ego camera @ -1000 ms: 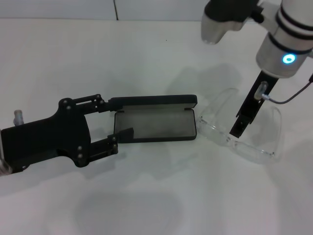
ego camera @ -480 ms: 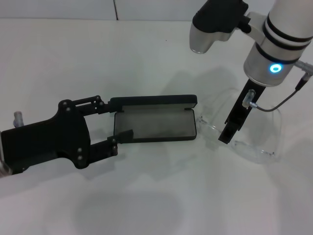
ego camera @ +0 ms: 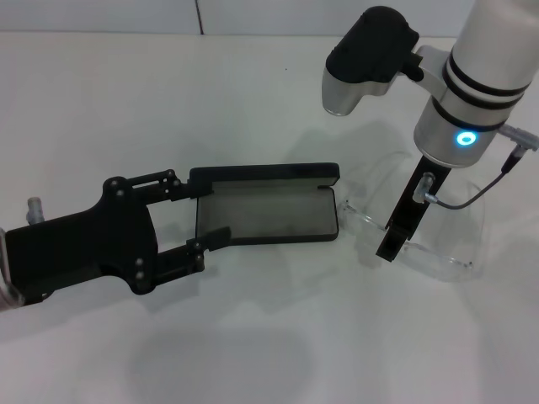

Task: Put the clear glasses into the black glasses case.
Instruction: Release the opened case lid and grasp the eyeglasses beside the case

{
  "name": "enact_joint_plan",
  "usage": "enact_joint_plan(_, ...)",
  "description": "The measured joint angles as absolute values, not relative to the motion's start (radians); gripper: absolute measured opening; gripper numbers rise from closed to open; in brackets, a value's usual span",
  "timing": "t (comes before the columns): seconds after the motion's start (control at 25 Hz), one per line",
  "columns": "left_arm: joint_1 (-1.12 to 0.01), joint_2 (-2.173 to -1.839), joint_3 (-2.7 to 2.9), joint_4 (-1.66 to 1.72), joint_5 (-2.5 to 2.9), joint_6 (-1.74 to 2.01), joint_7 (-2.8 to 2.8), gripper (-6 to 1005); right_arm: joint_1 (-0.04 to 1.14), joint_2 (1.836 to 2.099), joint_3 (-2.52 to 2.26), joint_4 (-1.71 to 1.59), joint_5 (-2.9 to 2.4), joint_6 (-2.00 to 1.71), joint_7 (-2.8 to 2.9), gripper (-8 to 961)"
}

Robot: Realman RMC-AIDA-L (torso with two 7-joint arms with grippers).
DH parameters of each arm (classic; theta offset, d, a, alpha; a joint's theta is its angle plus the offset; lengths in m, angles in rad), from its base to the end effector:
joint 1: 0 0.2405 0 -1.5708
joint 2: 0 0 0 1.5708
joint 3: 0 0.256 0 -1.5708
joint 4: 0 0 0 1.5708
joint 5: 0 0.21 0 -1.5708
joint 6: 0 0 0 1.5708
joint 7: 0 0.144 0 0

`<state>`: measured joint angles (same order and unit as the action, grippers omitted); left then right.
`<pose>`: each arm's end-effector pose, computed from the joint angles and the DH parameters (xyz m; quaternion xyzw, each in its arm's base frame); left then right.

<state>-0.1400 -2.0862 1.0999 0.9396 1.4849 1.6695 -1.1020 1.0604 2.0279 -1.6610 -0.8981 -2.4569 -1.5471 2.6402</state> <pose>-0.2565 0.2504 0.0168 -0.9254 -0.0497 -0.3366 0.1670 0.1098 0.3779 -0.0589 -0.9199 0.2332 -0.3047 0.0804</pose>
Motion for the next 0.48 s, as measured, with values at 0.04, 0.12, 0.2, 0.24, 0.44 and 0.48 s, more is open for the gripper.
enact_joint_plan(0.04,-0.140,-2.086,1.100,0.940,1.485,1.670,-1.100,584,1.060,2.028,-1.664,-0.895,-2.457,-1.543,2.642,674)
enact_joint_plan(0.12,-0.139,-2.086,1.100,0.940,1.485,1.670,-1.096,584,1.060,2.028,-1.665,-0.891,-2.456,-1.541,2.644,673)
enact_joint_plan(0.2,-0.139,-2.086,1.100,0.940,1.485,1.670,-1.093,584,1.061,2.028,-1.665,-0.887,-2.456,-1.540,2.644,673)
enact_joint_plan(0.24,-0.139,-2.086,1.100,0.940,1.485,1.670,-1.093,584,1.061,2.028,-1.665,-0.883,-2.456,-1.540,2.644,673)
enact_joint_plan(0.44,-0.140,-2.086,1.100,0.939,1.485,1.671,-1.093,584,1.061,2.028,-1.666,-0.877,-2.456,-1.534,2.645,671)
enact_joint_plan(0.48,-0.140,-2.086,1.100,0.939,1.485,1.670,-1.093,584,1.060,2.028,-1.667,-0.876,-2.456,-1.534,2.644,668)
